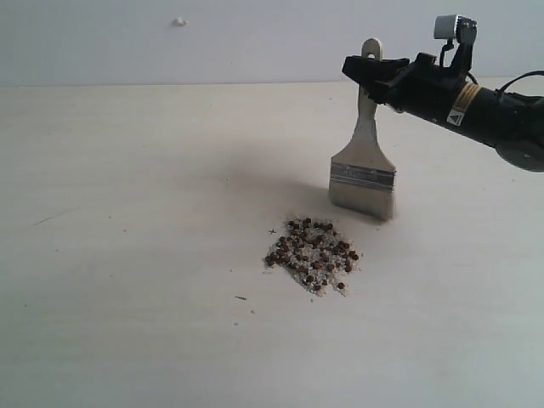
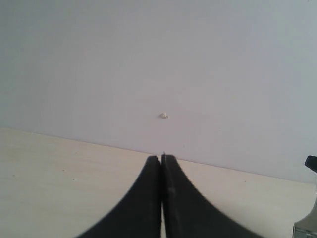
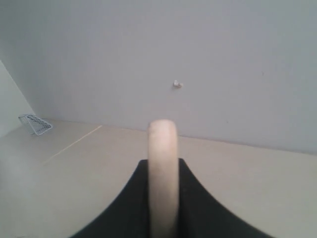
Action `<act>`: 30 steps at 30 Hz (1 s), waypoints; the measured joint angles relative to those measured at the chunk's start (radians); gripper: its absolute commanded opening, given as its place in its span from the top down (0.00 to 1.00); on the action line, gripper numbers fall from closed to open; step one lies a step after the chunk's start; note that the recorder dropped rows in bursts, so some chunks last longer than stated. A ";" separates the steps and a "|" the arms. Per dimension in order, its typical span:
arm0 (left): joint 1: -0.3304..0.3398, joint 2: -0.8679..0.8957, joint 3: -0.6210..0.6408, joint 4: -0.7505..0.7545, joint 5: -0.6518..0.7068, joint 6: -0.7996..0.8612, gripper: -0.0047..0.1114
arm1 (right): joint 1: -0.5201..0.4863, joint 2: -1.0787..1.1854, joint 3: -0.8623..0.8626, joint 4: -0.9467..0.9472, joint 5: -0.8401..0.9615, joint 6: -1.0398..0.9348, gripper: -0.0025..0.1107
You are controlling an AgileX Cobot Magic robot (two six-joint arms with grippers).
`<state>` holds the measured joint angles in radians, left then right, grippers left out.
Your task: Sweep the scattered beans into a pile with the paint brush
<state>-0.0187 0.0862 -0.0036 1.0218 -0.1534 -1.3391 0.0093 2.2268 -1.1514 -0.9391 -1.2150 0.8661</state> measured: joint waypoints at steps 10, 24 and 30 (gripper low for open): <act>0.000 0.000 0.000 0.000 0.000 0.000 0.96 | 0.055 0.025 0.000 -0.022 0.000 0.168 0.98; 0.000 0.000 0.000 0.000 0.000 0.000 0.96 | 0.064 0.006 0.000 -0.035 0.000 0.077 0.98; 0.000 0.000 0.000 0.000 0.000 0.000 0.96 | 0.064 -0.038 0.000 -0.051 0.002 0.045 0.98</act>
<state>-0.0187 0.0862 -0.0036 1.0218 -0.1534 -1.3391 0.0732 2.1885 -1.1514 -0.9897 -1.2131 0.9110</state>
